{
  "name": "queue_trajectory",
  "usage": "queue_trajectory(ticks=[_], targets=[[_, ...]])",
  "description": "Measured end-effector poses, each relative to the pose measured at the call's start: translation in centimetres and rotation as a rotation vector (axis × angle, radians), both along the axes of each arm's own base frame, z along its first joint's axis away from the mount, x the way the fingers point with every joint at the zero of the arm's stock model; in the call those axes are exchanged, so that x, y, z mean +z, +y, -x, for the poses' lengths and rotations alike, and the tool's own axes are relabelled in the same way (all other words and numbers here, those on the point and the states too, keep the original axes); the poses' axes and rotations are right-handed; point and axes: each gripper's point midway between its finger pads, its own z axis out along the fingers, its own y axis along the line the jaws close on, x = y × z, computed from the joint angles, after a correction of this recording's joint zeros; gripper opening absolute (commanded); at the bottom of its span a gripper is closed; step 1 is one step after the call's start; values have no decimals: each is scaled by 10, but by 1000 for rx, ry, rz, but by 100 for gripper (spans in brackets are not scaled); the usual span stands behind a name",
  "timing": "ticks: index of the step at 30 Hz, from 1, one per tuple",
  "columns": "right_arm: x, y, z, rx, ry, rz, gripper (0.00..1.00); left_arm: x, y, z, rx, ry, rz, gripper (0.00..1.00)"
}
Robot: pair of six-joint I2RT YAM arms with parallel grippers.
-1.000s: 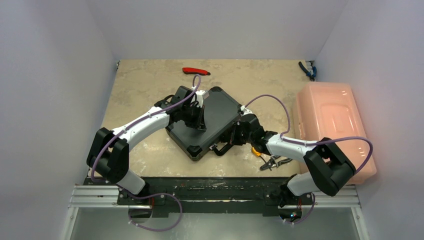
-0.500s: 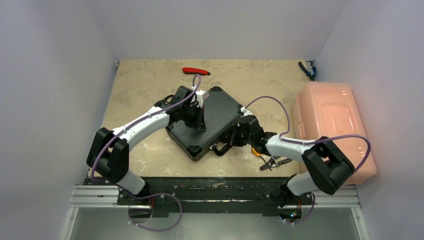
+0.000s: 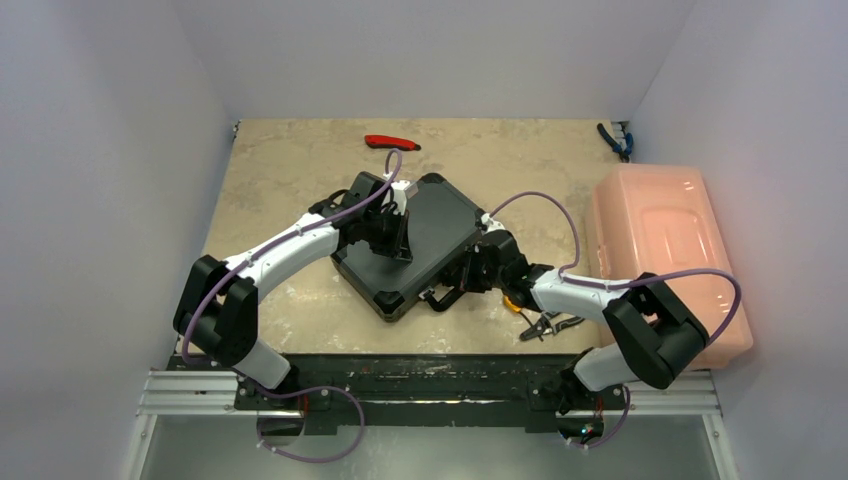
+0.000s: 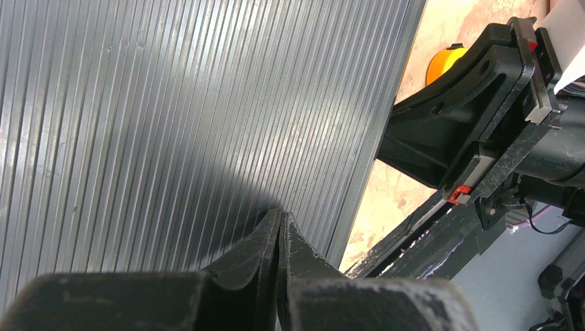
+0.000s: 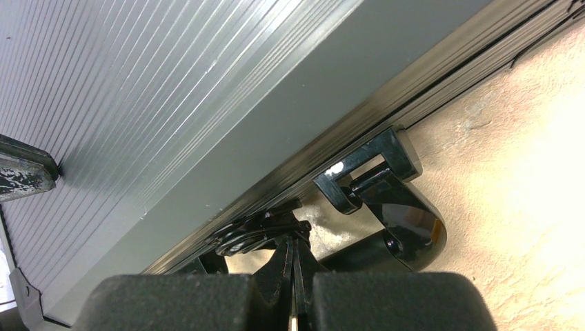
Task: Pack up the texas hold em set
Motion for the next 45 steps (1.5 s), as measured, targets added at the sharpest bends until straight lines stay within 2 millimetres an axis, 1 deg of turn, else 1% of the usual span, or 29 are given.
queue_trajectory(ticks=[10,20,40,45], targets=[[-6,-3,4,-12,16,-5,0,0,0,0,0,-1,-3,0],[-9,-2,4,-14,20,-7,0,0,0,1,0,-1,-8,0],[-10,0,3,-12,27,-11,0,0,0,1,2,-3,-12,0],[-10,0,3,-12,27,-10,0,0,4,4,7,5,-27,0]])
